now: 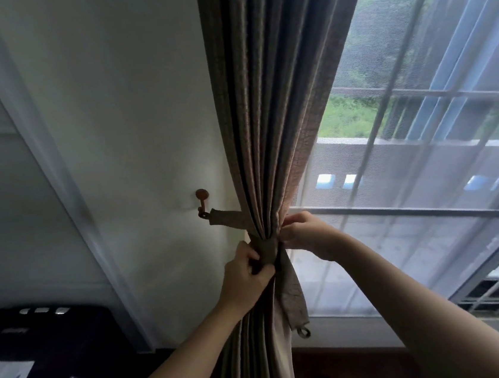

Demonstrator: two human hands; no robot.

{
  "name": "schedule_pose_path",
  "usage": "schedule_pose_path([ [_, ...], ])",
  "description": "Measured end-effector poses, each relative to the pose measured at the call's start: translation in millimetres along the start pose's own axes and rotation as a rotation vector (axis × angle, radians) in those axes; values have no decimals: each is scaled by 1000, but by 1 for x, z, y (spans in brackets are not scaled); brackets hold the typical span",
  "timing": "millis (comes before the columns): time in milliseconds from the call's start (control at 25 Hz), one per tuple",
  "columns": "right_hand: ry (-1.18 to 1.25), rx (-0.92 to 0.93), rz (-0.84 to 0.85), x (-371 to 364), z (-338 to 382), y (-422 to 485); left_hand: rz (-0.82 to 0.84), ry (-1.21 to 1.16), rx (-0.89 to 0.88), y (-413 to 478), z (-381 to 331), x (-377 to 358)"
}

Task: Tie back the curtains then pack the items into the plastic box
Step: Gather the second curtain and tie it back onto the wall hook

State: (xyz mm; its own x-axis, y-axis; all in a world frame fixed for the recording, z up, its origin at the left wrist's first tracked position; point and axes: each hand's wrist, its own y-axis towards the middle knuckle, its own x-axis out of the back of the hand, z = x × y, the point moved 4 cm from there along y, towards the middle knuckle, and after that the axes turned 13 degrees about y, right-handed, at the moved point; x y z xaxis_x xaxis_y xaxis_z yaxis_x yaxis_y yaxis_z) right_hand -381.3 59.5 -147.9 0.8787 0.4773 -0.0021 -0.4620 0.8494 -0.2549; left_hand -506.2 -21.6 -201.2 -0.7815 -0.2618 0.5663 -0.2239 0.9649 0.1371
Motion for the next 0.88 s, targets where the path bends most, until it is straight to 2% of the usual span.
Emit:
schedule_pose_path([
  [160,53,-39,11,-6,6,-4,-85,163,-116,-5,-7,-10],
  [400,77,13,39,-20,16,-10,-203,352,-17,-8,-27,-25],
  [520,-165,115,-68,-19,14,-2,-164,431,-15,-5,-34,-22],
  [600,-450,164,-235,-16,14,4,-88,432,-55,1,-35,-14],
  [680,-612,189,-356,-14,16,8,-26,403,-75,6,-31,-6],
  [880,-568,264,-382,-12,14,4,15,572,-221,15,-23,11],
])
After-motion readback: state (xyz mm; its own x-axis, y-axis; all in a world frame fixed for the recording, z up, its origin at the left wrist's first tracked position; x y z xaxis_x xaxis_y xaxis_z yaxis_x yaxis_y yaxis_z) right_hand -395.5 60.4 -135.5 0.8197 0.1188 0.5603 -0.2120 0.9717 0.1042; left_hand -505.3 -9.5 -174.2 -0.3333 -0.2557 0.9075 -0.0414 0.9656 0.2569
